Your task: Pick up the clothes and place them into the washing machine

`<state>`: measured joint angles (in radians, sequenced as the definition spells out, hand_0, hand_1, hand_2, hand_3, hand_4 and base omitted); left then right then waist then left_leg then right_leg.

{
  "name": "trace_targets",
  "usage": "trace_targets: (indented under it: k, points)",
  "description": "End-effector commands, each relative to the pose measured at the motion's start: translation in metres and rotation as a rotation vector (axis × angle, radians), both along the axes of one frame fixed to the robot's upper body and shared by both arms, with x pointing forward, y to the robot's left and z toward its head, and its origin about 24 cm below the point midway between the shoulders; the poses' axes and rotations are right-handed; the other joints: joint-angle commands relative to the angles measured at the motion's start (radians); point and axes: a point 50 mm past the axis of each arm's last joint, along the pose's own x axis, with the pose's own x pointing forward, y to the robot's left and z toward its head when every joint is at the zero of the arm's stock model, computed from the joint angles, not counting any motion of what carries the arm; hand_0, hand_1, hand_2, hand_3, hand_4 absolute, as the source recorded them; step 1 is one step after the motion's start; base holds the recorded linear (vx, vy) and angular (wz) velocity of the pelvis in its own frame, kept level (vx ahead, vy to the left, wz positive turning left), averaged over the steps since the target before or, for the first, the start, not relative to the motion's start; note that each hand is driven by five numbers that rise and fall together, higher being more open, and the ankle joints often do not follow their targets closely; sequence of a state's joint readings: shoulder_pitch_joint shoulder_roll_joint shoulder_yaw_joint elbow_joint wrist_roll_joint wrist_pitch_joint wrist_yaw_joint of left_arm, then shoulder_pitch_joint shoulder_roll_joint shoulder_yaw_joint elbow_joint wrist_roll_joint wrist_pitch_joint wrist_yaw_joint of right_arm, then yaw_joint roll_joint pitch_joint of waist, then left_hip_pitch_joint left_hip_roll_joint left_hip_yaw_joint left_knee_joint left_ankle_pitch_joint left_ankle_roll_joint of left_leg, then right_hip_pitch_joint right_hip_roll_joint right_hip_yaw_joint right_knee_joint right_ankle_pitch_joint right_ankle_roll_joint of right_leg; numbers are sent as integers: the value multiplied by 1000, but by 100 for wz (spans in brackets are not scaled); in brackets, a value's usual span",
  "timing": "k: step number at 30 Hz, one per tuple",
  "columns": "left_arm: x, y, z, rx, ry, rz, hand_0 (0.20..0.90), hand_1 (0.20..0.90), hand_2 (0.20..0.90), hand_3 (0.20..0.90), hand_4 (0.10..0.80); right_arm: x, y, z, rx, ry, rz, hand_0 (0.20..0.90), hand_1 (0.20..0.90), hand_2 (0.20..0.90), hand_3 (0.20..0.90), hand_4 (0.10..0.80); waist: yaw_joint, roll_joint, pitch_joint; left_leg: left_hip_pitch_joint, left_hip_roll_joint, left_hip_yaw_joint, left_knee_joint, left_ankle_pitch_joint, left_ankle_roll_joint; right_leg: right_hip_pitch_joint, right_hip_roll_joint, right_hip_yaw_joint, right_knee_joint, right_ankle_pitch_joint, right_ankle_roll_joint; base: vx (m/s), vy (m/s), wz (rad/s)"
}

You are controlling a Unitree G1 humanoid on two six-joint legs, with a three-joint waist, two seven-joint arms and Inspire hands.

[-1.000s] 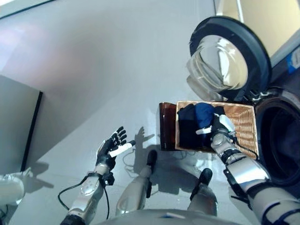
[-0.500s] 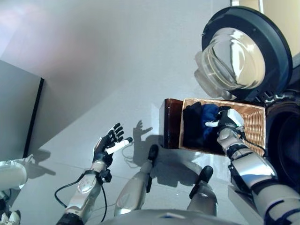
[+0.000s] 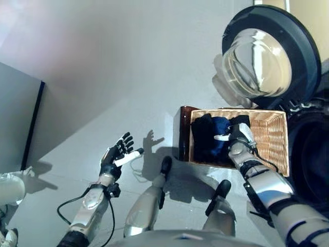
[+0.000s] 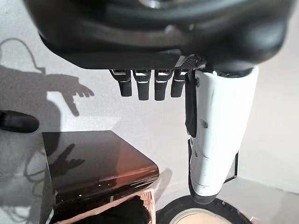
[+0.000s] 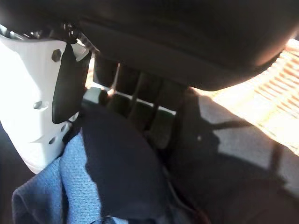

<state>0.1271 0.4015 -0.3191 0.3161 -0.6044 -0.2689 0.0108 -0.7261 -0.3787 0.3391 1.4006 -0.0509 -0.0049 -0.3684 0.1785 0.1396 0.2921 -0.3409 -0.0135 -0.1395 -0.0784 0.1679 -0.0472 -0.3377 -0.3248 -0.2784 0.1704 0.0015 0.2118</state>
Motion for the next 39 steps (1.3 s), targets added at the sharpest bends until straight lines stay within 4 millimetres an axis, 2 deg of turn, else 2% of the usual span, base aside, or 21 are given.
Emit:
trace_targets:
  k: [1,5,12,20,24,26,29,33,39]
  points:
    - [16,11,40,18,-214,9,900,900,900,900,800,8,-19,23,-41,-95,-32,200,200,200,200,300,-7,-36,4,120,39,52,-9,-115,-71,-33,-65,82,-96,220,29,-27,10,-18]
    - [15,11,36,20,-197,3,900,900,900,900,800,4,-31,25,13,-149,-90,200,200,200,200,300,-30,-32,4,129,42,69,-9,-115,-72,-41,-61,102,-94,216,27,-13,12,-8]
    - [10,12,28,-2,-164,24,900,900,900,900,800,3,-32,36,405,-461,-239,200,200,200,200,300,-80,-21,-1,146,43,97,-9,-125,-75,-58,-58,135,-92,220,27,-10,22,-16]
    - [5,5,18,-52,-127,13,900,900,900,900,800,-9,-37,34,677,-641,-286,200,200,200,200,300,-113,-2,-8,167,42,110,-9,-132,-78,-59,-65,151,-87,216,29,-1,22,-13]
    - [4,1,14,-72,-115,13,900,900,900,900,800,-17,-41,31,815,-729,-324,200,200,200,200,300,-125,2,-12,180,44,115,-9,-137,-79,-56,-65,155,-82,214,31,17,8,-8]
    - [2,-4,8,-96,-91,13,900,900,900,900,800,-27,-47,22,994,-853,-467,200,200,200,200,300,-137,8,-21,190,45,115,-9,-144,-80,-50,-66,156,-80,212,33,18,1,-1]
    - [2,-8,5,-123,-82,10,900,900,900,900,800,-34,-51,18,1181,-1008,-573,200,200,200,200,300,-142,13,-29,199,47,117,-9,-150,-82,-40,-67,153,-83,210,36,27,0,-8]
    - [-1,-11,1,-149,-60,4,900,900,900,900,800,-45,-59,12,1296,-1130,-652,200,200,200,200,300,-147,16,-37,208,48,117,-9,-152,-83,-30,-68,149,-85,208,40,26,5,-6]
    - [-6,-14,-8,-183,-23,10,900,900,900,900,800,-60,-61,-4,1389,-1219,-769,200,200,200,200,300,-162,14,-47,220,51,119,-9,-155,-87,-19,-66,148,-92,209,43,4,-1,-1]
